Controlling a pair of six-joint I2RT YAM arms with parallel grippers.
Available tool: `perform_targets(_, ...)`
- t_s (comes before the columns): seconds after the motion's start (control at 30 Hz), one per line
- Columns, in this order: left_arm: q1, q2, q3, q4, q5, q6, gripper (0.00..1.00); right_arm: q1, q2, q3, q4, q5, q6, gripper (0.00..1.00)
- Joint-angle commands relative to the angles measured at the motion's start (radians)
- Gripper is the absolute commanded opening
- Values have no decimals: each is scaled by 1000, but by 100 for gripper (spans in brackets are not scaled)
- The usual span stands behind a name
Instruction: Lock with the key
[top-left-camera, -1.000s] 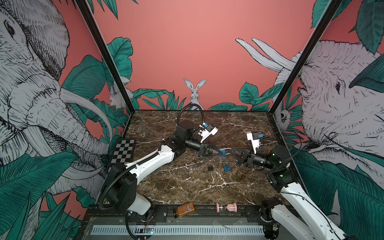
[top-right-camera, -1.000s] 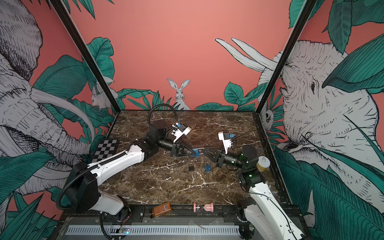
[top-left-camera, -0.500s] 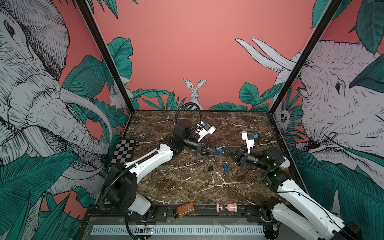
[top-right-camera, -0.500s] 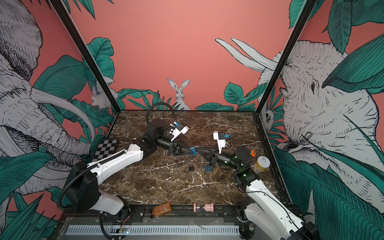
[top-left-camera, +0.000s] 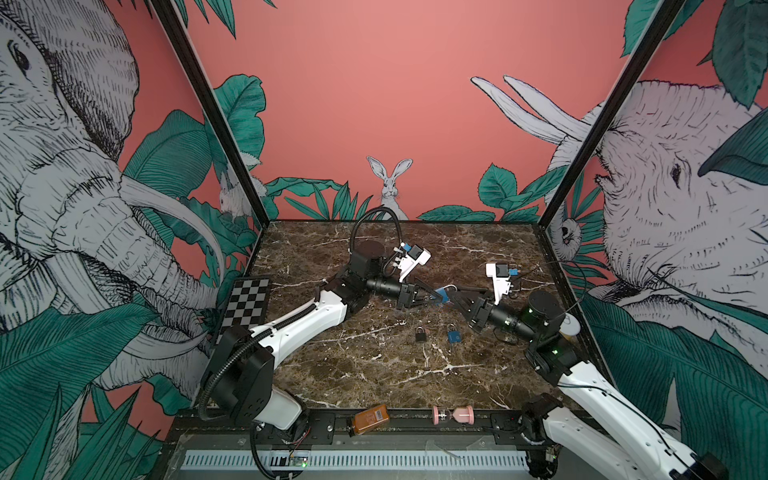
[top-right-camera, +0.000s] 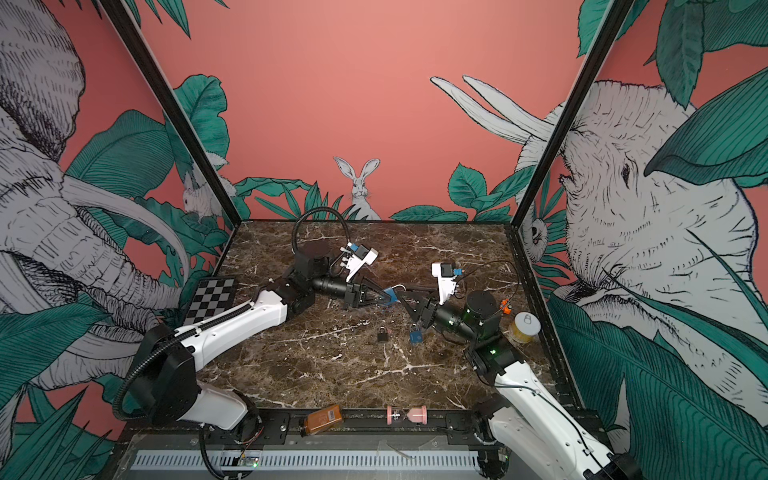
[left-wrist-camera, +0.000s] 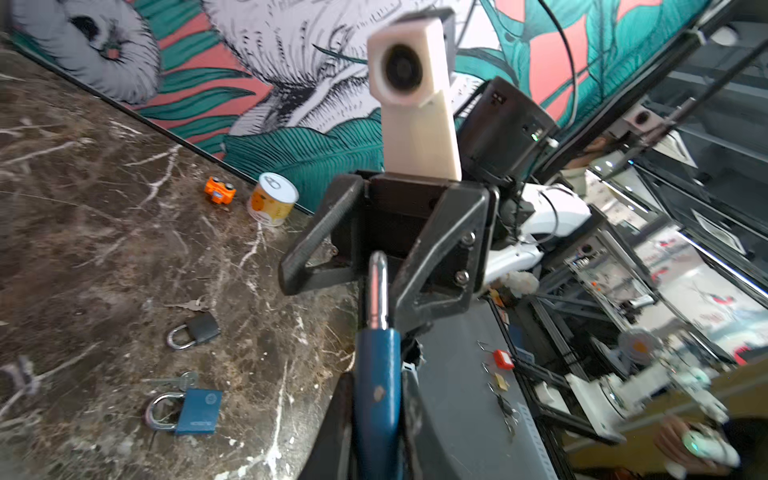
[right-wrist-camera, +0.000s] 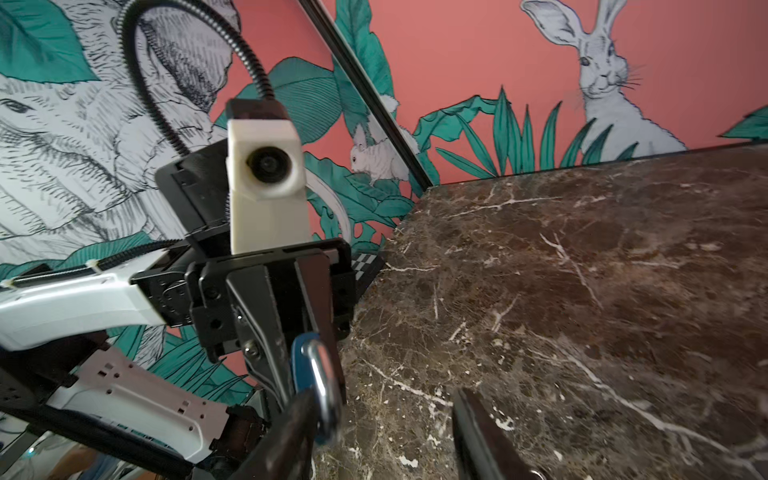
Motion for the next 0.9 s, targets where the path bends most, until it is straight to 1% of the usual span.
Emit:
perform_targets(0.0,-12,-48,-27,252,-147,-105,0,-7,-21,13,-77,7,-16,55)
perform_targets(0.13,-12,3,-10,354,-34,-185,0,-21,-16,14,-29,-29,-20,53)
perform_targets(0.17,-12,10,-13,385,-22,-205,0,-28,-13,18,-25,-38,-20,53)
perform_targets(0.2,-12,9,-16,385,-37,-208,0,-33,-9,23,-32,-45,-20,53)
perform_targets(0.27,-12,-7,-18,315,-97,-172,0,-48,1,35,-39,-65,-17,52)
perform_targets(0.3,-12,-13,-16,285,-114,-155,0,-52,0,34,-34,-66,-16,52)
perform_targets(0.33,-12,-13,-18,290,-114,-153,0,-55,-2,32,-20,-67,-14,52)
perform_targets(0.43,-13,11,-13,375,-32,-213,0,-62,-20,24,26,-65,-14,53)
perform_targets(0.5,-13,22,3,344,14,-203,0,-70,-27,25,70,-109,-13,52)
perform_targets(0.6,-13,25,46,170,78,-102,0,-96,-21,61,69,-237,-16,51)
perform_targets(0.67,-13,16,67,44,100,-8,0,-118,-19,105,8,-330,-42,51)
perform_targets(0.73,-14,11,106,-120,118,120,0,-132,-10,179,-157,-407,-119,51)
perform_targets(0.8,-13,18,162,-316,133,261,0,-141,1,249,-341,-415,-211,51)
perform_targets(0.87,-13,35,208,-457,160,362,0,-148,13,280,-426,-415,-245,51)
